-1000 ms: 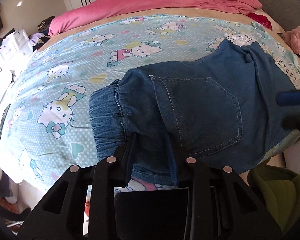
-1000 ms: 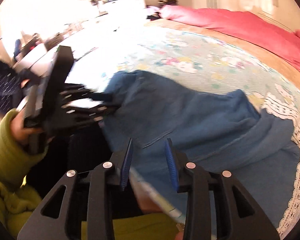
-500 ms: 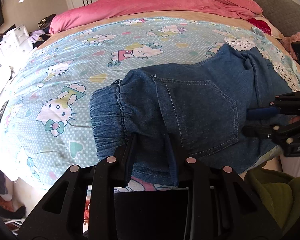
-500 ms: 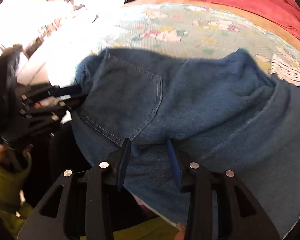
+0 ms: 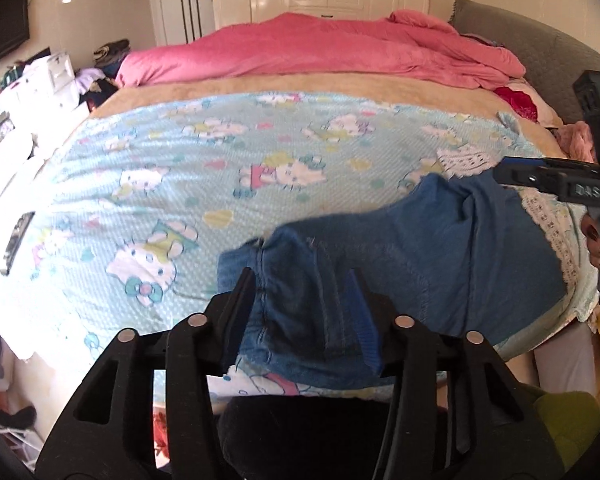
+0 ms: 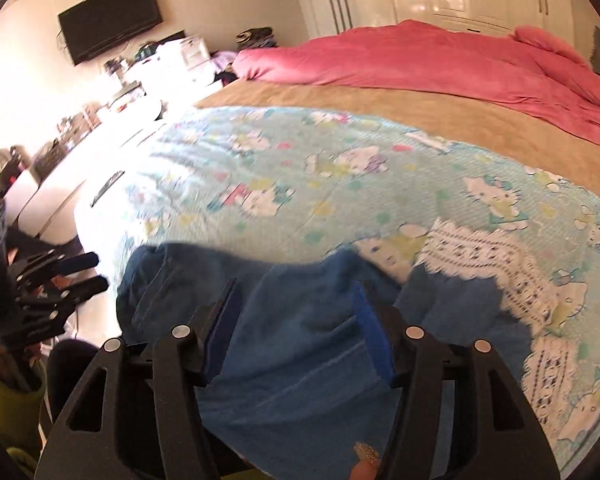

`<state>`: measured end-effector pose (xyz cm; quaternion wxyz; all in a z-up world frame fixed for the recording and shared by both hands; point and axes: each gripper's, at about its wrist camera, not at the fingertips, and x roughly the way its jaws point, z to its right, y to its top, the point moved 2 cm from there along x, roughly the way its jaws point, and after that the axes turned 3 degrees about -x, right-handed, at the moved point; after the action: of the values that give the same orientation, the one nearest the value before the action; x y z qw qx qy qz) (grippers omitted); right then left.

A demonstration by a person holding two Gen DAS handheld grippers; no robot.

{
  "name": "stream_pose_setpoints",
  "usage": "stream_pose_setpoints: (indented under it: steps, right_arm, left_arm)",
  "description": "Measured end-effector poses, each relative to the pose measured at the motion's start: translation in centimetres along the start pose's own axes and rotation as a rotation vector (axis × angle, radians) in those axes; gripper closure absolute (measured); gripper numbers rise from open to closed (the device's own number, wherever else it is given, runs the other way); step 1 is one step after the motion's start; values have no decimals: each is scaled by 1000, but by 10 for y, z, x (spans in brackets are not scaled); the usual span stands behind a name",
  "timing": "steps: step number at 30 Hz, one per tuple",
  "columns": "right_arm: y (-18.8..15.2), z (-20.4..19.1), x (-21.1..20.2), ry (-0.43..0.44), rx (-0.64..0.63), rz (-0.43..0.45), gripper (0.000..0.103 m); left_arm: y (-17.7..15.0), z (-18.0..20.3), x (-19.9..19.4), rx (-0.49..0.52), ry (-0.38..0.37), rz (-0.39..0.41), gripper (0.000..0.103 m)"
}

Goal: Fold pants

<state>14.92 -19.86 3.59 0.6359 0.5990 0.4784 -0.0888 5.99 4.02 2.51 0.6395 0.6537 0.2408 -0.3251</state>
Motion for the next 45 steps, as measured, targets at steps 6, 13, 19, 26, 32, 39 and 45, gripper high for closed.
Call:
stream_pose_setpoints:
  steps: [6, 13, 19, 26, 32, 39, 45]
  right_arm:
    - [23, 40, -11, -54, 74, 42, 17]
    - [42, 71, -23, -107, 84, 75, 16]
    - [43, 90, -20, -138, 90, 62, 10]
    - [37, 117, -2, -162, 123, 2, 10]
    - [31, 142, 27, -210, 143, -72, 10]
    - [29, 131, 64, -200, 96, -136, 10]
    - [29, 115, 103, -222, 60, -210, 24]
  left_arm:
    - [33, 21, -10, 31, -20, 45, 42]
    - [54, 66, 6, 72, -99, 32, 31]
    - [51, 105, 35, 101, -165, -17, 28]
    - [36, 135, 69, 85, -260, -98, 27]
    - [17, 148, 98, 66, -308, -160, 27]
    - [-2, 158, 115, 45, -363, -211, 43]
    - [-15, 167, 124, 77, -362, -234, 57]
